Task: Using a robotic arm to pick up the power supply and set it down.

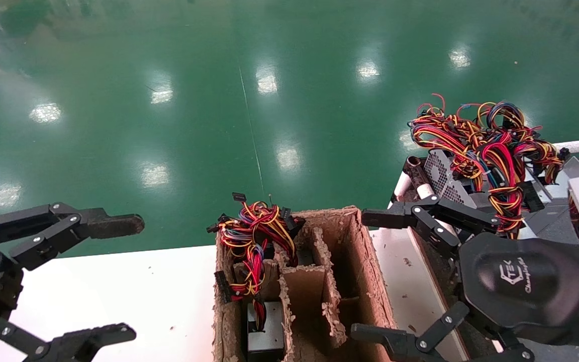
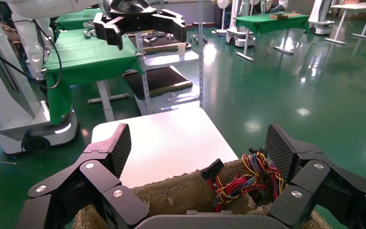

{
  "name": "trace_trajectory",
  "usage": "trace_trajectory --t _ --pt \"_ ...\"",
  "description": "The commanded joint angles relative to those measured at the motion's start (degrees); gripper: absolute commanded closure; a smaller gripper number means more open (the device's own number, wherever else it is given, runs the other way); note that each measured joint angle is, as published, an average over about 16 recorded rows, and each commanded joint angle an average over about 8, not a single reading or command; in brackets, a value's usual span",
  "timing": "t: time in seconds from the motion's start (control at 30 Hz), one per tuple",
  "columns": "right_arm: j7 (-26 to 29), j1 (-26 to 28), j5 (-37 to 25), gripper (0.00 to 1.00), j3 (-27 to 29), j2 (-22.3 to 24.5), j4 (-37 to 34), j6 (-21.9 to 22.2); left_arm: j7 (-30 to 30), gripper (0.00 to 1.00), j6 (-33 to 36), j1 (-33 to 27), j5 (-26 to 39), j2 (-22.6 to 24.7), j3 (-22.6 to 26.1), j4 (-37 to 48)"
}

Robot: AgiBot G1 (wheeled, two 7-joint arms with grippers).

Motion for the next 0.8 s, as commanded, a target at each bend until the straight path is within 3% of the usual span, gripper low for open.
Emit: trace_trajectory --t 0.03,0.8 --pt "0.0 0.0 0.0 0.0 0.0 0.0 0.0 0.0 0.0 1.0 0.0 0.0 0.0 0.0 0.0 0.0" --pt "0.0 0.0 0.0 0.0 0.0 0.0 0.0 0.0 0.0 1.0 0.0 0.0 0.0 0.0 0.0 0.0"
